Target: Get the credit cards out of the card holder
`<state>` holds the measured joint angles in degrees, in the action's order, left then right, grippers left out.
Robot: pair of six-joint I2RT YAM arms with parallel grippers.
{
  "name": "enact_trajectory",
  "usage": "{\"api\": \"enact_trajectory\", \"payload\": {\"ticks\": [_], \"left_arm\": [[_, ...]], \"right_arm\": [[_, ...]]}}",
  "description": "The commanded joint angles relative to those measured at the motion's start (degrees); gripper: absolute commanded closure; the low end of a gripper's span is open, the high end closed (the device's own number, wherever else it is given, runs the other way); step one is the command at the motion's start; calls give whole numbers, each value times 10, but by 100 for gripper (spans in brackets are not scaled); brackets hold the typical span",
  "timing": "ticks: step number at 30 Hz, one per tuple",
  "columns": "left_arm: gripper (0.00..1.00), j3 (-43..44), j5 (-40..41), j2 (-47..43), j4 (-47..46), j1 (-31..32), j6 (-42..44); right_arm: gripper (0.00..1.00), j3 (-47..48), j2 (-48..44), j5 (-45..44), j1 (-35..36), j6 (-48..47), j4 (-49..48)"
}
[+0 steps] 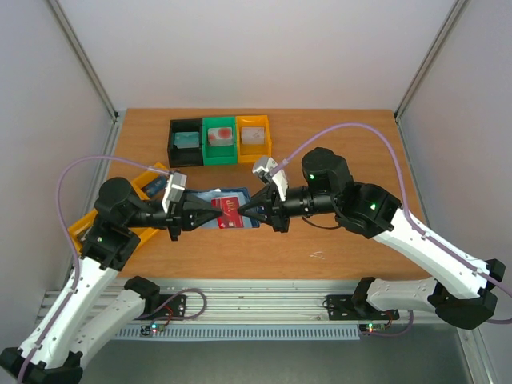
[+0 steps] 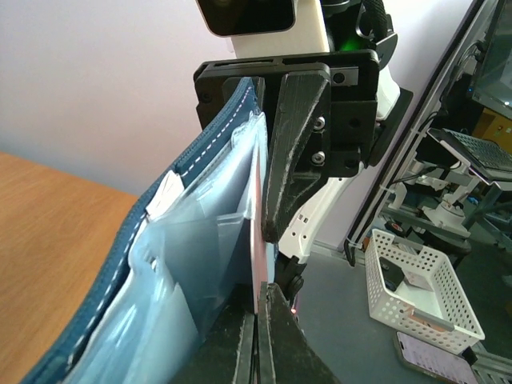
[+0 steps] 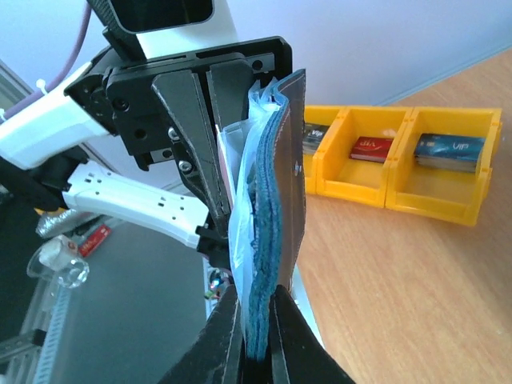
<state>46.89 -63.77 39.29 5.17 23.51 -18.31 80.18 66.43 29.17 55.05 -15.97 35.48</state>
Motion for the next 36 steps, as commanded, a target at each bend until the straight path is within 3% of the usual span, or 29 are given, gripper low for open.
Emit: {"api": "enact_trajectory", "payload": {"ticks": [1,3,7,10,15,18,22,31,36], "left_arm": [[100,15,-29,2,-7,-2,15],[100,14,-29,3,-8,-2,14],[82,16,-23,3,4,-2,5],[80,25,-17,-1,43,-5,8],[88,18,-26,1,24,-6,-2],[99,11,-30,4,-5,-6,-16],[100,11,-30,4,-9,-6,-24],[100,31,81,-19,172,-13,98],[100,35,135,-24,223,-22,146]], "right_arm": [[99,-3,-7,4,-1,-8,-1],[99,-3,-6,10,-1,-7,-8],[99,-1,-8,2,-3,-11,-13],[99,1,-15,9,-10,-10,-12],[99,4,-22,13,-12,-11,-6],[99,5,-22,16,-13,-9,-7],[99,2,-26,11,-13,-11,-4],[99,-28,-76,-36,-61,-21,49],[99,-58,-109,-61,-103,-16,87]]}}
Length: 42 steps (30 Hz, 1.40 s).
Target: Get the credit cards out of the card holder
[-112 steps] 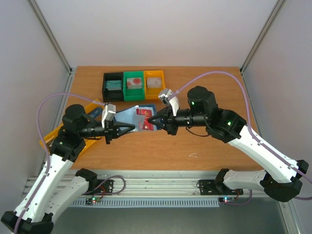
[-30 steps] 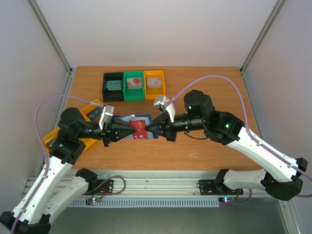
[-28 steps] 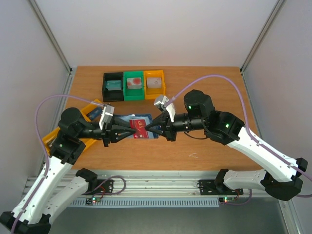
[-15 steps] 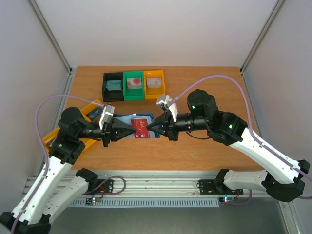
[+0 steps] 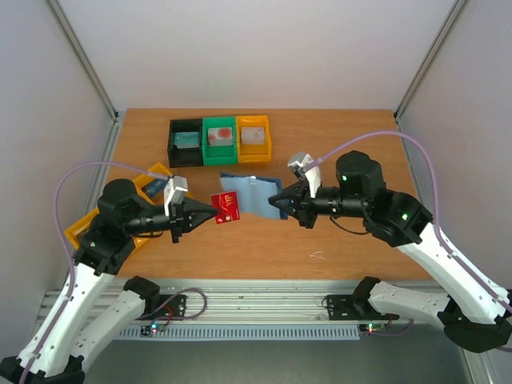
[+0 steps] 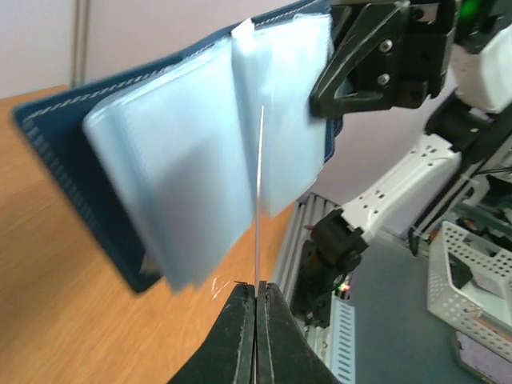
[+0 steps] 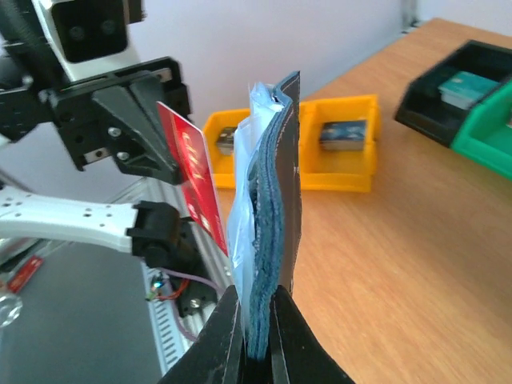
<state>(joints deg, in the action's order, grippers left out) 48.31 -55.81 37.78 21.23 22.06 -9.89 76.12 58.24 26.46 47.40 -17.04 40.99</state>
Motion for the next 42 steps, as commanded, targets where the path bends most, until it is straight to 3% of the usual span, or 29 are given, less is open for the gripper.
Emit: {"api": "enact_trajectory", "payload": {"ticks": [1,5,10,20,21,23,25,27,30,33,38,42], "left_arm": [[100,23,66,-9,76,-10,73],[100,33,165,-5,145,-15,143],[100,37,240,12,232,-17,253],[100,34,143,6,262,-17,284],[100,36,137,5,270,-17,293],[100,40,125,6,282,-17,310],[100,40,108,6,284,-17,315],[100,37,88,6,282,-16,314],[100,36,48,10,290,-16,320],[100,38,3,17,303,-14,342],[100,45,-64,27,328,-9,371],[100,52,-80,30,347,-7,395]], "right_arm": [[99,-25,-32,-50,-39,-1,43],[99,-42,-10,-121,-119,54,135],[99,-91,65,-1,-147,111,146],[98,-222,208,112,-162,231,10],[86,-228,213,104,-175,233,16],[52,-226,211,50,-200,223,65],[33,-199,197,-54,-216,194,152],[21,-157,180,-174,-218,181,244],[20,-72,161,-274,-216,127,325],[28,11,136,-188,-160,38,312],[28,123,141,15,40,-78,209],[28,185,208,56,100,-101,185]]}}
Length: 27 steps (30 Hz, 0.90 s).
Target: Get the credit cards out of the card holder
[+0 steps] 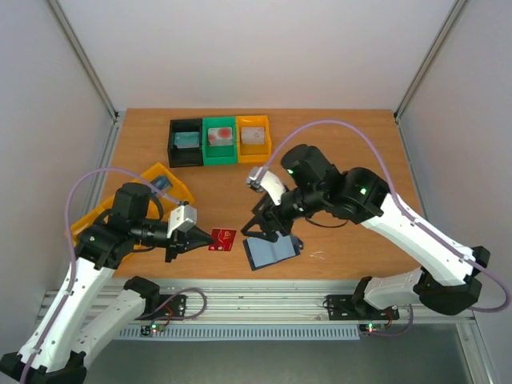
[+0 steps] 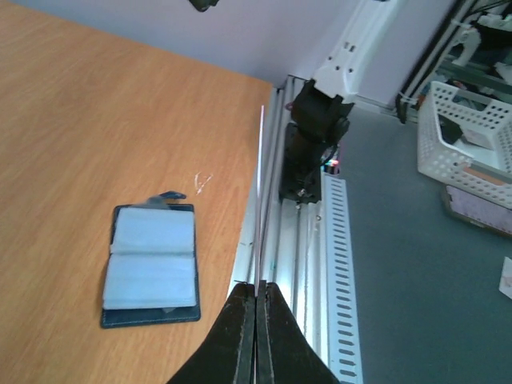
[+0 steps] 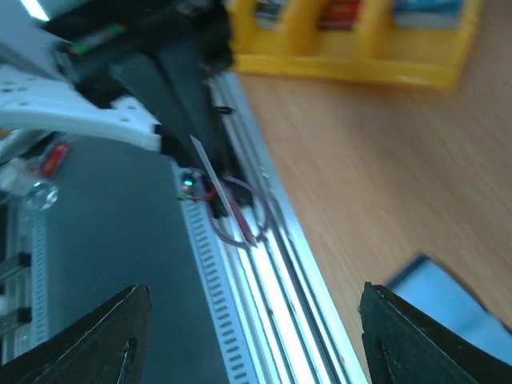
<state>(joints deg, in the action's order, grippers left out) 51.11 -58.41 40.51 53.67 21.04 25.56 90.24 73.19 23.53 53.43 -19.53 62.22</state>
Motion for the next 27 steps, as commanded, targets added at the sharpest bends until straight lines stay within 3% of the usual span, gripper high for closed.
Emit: {"api": "enact_trajectory", "payload": {"ticks": [1,6,7,11,12,14,15,17,18,21,24,27], "left_arm": [[100,25,-56,2,26,3,45],[100,22,-63,-2,27,4,46],[100,21,-64,-2,25,3,44],[100,19,-64,-1,20,3,36],[100,18,-64,-2,15,4,32],[100,12,-54,-3,-9,4,11],[94,6,-39,-6,-36,4,-7],[56,-13,47,-14,-109,4,-77],[47,-17,103,-19,-143,3,-104],[46,-2,243,-14,-187,5,-125],[51,44,324,17,-184,29,-42],[51,87,396,57,-172,86,43]], "right_arm": [[28,58,73,87,48,-87,-25],[33,93,119,104,66,-105,-14],[50,94,127,119,66,-107,-8],[92,76,119,123,66,-95,-20],[98,70,115,113,66,-87,-26],[99,57,103,78,65,-66,-42],[99,53,97,53,63,-49,-48],[99,48,86,-29,43,19,-58],[99,43,82,-76,19,104,-62],[99,-20,47,-83,-71,308,-114],[99,-123,-9,-129,-90,440,-257],[99,-150,-17,-178,-90,518,-296]]}}
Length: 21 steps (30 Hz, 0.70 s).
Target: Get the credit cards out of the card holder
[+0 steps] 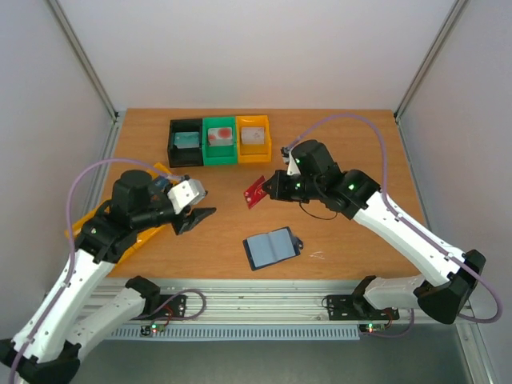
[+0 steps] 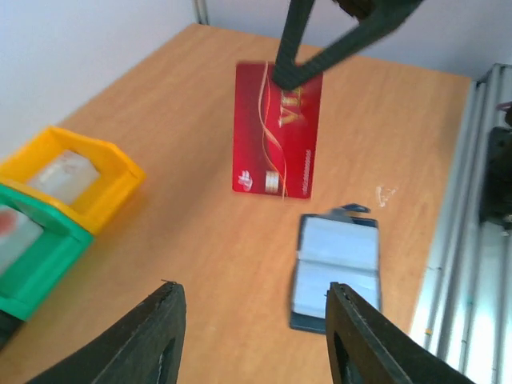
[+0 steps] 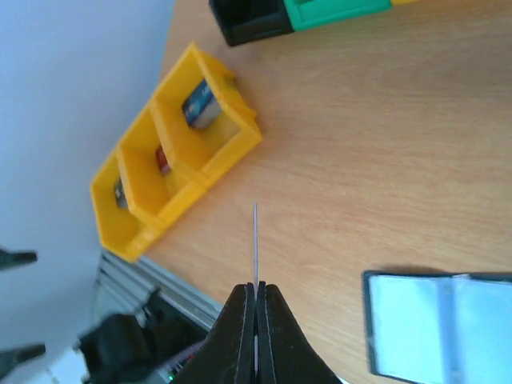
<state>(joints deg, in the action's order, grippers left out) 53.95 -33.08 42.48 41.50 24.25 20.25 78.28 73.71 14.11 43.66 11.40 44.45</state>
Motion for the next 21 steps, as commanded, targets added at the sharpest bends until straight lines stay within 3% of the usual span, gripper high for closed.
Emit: {"api": "enact_trajectory", "payload": {"ticks": [1,7,12,18,21], "left_arm": [[51,70,162,54,-49,79,115],[40,104,277,145,-73,217,313],[35,93,325,202,-178,247,401],[47,85,396,255,-272,248,450],[69,69,406,250,-292,248,467]], "right_arm": [[99,-35,-22,-95,8,227,-127],[99,-93,-37,-134,10,363,-195],[99,-101,-36,-139,21,406,-207],[99,-104,-36,-129,32,416,-230],[99,-115,-40,-125,33,424,-240]]}}
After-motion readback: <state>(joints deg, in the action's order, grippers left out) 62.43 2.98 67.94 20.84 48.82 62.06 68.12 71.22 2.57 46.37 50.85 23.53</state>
